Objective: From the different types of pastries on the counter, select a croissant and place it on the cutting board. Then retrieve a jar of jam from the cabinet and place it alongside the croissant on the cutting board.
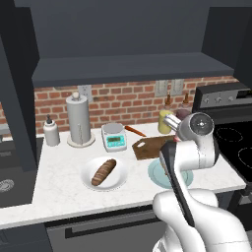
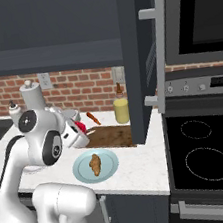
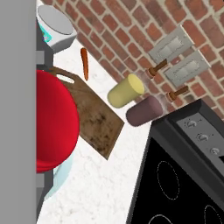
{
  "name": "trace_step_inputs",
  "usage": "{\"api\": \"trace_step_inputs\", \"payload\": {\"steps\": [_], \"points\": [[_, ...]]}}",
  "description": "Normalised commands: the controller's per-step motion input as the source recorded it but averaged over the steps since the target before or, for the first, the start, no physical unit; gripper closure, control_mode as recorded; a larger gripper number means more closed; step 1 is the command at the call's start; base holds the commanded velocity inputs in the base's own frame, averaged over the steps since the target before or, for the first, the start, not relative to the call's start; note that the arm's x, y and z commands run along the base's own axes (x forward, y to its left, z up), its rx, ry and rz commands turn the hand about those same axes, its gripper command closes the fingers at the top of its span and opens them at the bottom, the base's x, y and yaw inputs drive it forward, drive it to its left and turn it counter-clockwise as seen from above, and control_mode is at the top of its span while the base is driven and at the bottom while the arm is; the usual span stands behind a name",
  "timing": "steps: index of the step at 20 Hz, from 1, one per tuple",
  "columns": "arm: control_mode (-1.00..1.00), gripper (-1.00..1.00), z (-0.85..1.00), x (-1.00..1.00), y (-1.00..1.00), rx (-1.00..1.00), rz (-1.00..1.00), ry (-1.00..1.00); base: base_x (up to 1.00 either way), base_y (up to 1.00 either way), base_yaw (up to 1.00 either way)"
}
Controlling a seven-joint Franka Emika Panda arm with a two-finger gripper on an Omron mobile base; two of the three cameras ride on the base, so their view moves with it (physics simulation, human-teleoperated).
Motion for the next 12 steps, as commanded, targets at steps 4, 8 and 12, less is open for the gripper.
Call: {"api": "trace_step_inputs", "payload": {"steps": [4, 8, 12], "points": [[-1.0, 1.0, -0.94, 0.3, 0.0, -0.13, -0.04, 0.0, 0.0, 0.0, 0.0], [-1.0, 1.0, -0.29, 0.35, 0.08, -0.03, -0.08, -0.03, 0.0, 0.0, 0.0], [-1.0, 1.0, 0.0, 0.21, 0.01, 0.0, -0.08, -0.15, 0.0, 0.0, 0.0]]}}
